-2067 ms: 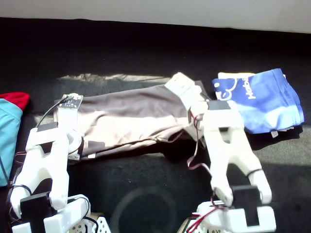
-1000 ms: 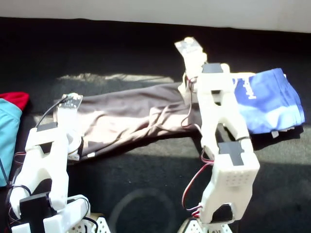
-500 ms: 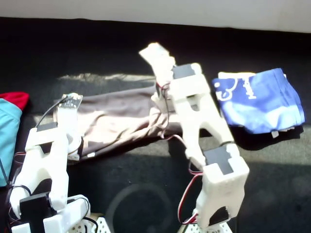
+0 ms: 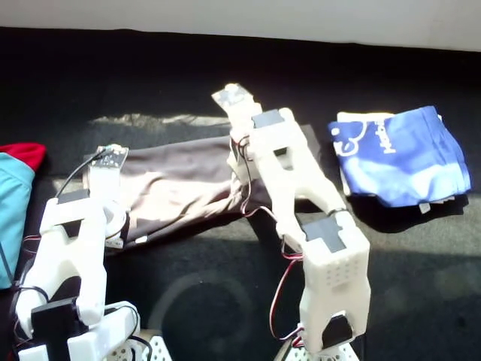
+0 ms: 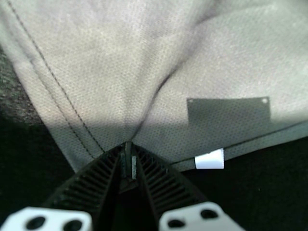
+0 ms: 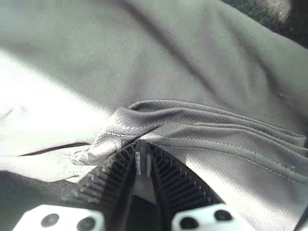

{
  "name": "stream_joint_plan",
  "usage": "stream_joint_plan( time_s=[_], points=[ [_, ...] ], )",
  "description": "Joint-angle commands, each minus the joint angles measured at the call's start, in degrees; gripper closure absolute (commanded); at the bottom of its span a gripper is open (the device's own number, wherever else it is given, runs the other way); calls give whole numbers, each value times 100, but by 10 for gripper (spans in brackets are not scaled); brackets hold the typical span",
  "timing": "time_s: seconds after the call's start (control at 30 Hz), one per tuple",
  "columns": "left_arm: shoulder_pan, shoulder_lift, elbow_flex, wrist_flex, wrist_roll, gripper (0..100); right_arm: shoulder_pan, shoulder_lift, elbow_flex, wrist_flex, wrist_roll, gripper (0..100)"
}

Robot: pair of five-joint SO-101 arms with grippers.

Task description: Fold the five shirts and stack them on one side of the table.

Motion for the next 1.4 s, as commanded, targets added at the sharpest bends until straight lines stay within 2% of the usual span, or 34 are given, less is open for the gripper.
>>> stream_joint_plan(
  time_s=[0.0,0.13,0.3,0.43,0.57,0.73,0.9,1.03,1.2,1.37],
  points=[
    [40,-4,31,-62,-9,991,251,-1095,-207,312,-123,992],
    [40,-22,-145,105,0,991,549,-1868,-198,690,-105,992],
    [31,-22,-1024,1424,62,991,752,-2422,-198,1323,-97,992],
    [22,-22,-2149,2400,651,991,804,-2440,-189,1745,-97,992],
    [4,-13,-3099,2901,1002,991,875,-2440,-189,1833,-97,992],
    [-277,48,-3371,2901,1644,956,892,-2457,-189,1938,-97,992],
    [-857,532,-3495,2426,1925,770,892,-2466,-189,2290,-88,992],
    [-1130,1499,-3749,2163,1881,774,892,-2475,-189,2404,-88,992],
    [-1262,2738,-4444,2207,1881,776,892,-2492,-198,2448,-88,992],
    [-1288,3345,-4857,2180,1916,776,892,-3011,-189,2475,-88,992]
  ],
)
